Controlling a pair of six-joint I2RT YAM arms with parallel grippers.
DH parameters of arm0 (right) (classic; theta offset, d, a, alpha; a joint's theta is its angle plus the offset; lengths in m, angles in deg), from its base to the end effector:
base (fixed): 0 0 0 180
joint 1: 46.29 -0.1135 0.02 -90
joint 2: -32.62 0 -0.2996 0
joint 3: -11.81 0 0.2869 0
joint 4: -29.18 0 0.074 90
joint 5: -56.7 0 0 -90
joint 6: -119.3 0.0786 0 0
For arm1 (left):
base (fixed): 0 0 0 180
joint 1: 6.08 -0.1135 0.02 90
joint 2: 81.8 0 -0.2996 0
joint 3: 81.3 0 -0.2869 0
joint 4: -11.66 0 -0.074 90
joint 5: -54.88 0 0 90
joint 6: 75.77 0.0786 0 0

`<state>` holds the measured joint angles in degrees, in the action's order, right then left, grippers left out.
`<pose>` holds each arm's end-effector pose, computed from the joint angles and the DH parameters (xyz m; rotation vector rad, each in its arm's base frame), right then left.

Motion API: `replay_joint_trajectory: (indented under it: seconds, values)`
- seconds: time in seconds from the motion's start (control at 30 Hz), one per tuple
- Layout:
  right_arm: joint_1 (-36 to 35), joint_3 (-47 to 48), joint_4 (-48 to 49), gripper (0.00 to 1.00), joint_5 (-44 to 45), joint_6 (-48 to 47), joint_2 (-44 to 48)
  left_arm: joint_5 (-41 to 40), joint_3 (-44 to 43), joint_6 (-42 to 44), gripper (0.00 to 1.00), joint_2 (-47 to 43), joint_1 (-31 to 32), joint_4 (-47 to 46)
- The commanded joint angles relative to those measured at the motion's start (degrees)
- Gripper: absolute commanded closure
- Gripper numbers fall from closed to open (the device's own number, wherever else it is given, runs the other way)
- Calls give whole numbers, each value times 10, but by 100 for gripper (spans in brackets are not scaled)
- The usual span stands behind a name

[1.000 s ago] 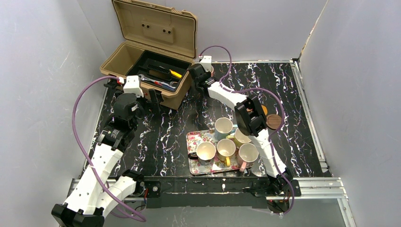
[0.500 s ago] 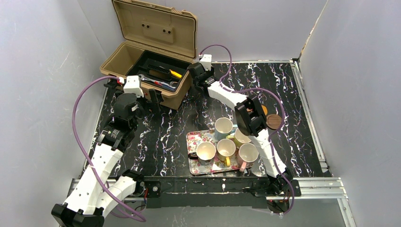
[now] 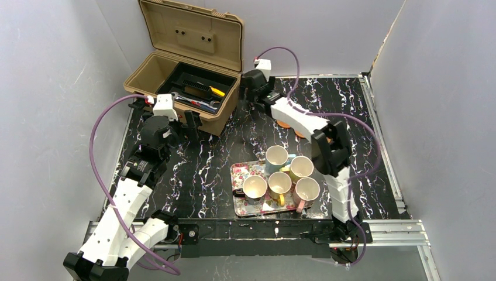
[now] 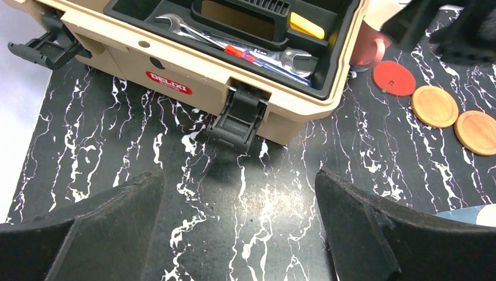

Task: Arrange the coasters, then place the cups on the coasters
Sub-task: Place the cup on the coaster.

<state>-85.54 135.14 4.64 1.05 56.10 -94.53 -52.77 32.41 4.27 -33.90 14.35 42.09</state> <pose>0.5000 0.3512 0.2672 0.1455 1.9707 0.1283 0.2304 -0.0604 0.3952 -0.0596 1.7712 -0.1095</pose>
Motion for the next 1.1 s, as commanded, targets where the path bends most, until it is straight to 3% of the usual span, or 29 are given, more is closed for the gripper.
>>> replay_joint_trajectory:
  seconds: [0.0,0.1,0.3,0.43,0.6,0.9,1.07]
  values:
    - [36,-94,46,10,-176,-13,137,-4,3,6,2,-8,1,-7]
    - [60,-143,3,10,-264,-45,205,-2,4,5,2,-4,0,-10]
    - [68,-214,-160,9,-308,-197,331,1,2,7,2,10,-2,-8]
    - [79,-285,-210,9,-397,-277,398,7,13,9,2,6,-3,-19]
    - [81,-314,-281,15,-448,-318,411,3,18,14,2,16,-2,-21]
    - [81,-384,-293,17,-463,-343,440,-4,21,24,2,20,-3,-22]
    - [75,-378,-294,27,-449,-346,408,-3,17,25,2,23,-3,-21]
